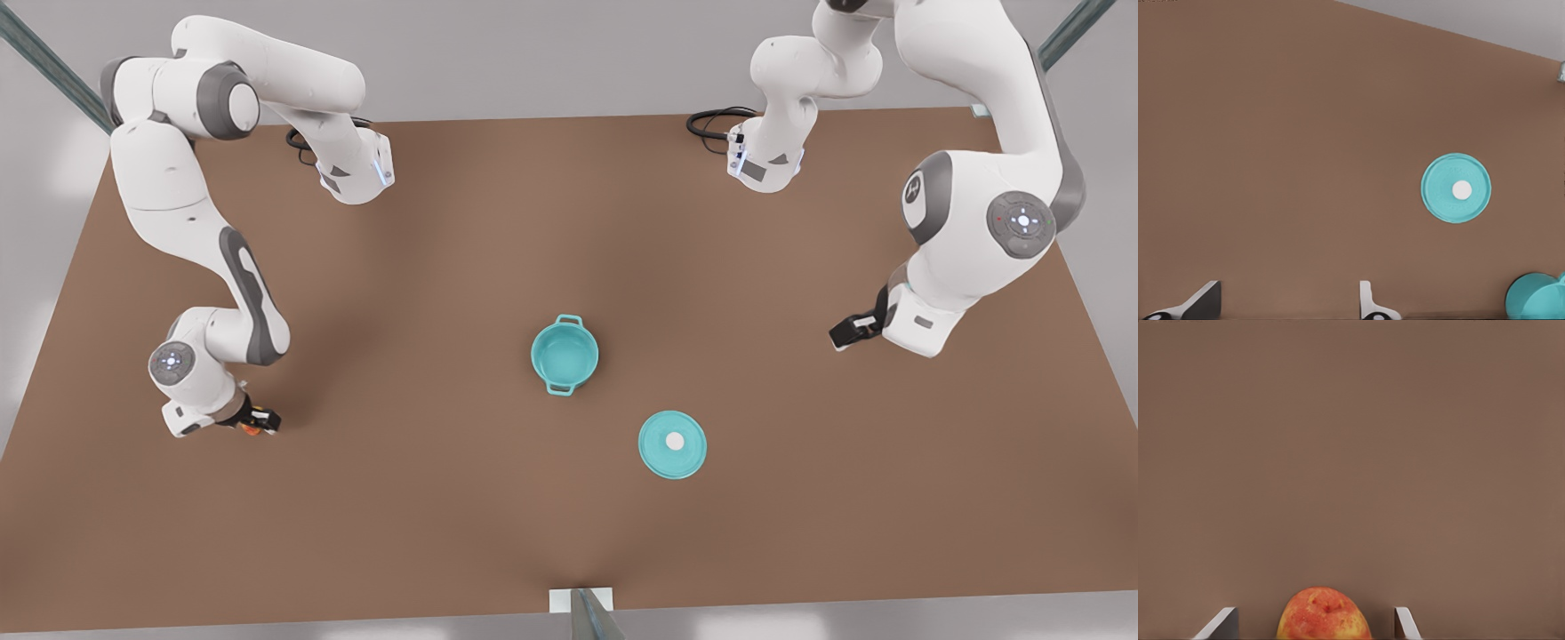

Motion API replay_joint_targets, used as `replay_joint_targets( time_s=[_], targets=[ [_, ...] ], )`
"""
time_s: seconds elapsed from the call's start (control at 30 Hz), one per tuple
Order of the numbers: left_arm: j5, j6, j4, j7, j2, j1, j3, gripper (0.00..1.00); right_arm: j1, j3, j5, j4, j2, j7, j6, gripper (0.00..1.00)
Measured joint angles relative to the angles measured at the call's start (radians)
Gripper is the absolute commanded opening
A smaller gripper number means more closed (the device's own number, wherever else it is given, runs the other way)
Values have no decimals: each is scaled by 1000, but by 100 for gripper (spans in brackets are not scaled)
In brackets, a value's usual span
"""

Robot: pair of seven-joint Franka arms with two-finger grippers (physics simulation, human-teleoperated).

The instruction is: Open the pot lid and put the potato into the pot

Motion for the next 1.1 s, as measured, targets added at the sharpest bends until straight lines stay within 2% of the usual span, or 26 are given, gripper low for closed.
replay_joint_targets(
  time_s=[0.07,0.17,0.4,0.43,0.57,0.97,1.1],
  targets=[
    [-16,-4,7,41,3,6,2,100,-1,2,0,0,-1,0,-1,85],
    [-39,-10,11,93,-8,40,5,100,-2,4,0,0,-1,0,-3,73],
    [-54,-22,6,175,-13,45,-1,100,-2,6,-1,1,1,1,-4,70],
    [-54,-23,6,184,-13,45,-1,100,-2,6,-1,1,1,1,-4,65],
    [-55,-26,6,217,-12,46,-1,100,-2,6,0,1,1,1,-4,58],
    [-54,-39,5,279,-11,46,-4,100,0,14,1,0,0,4,-4,60],
    [-54,-43,5,293,-11,45,-2,100,0,15,3,-1,2,5,-3,52]
  ],
)
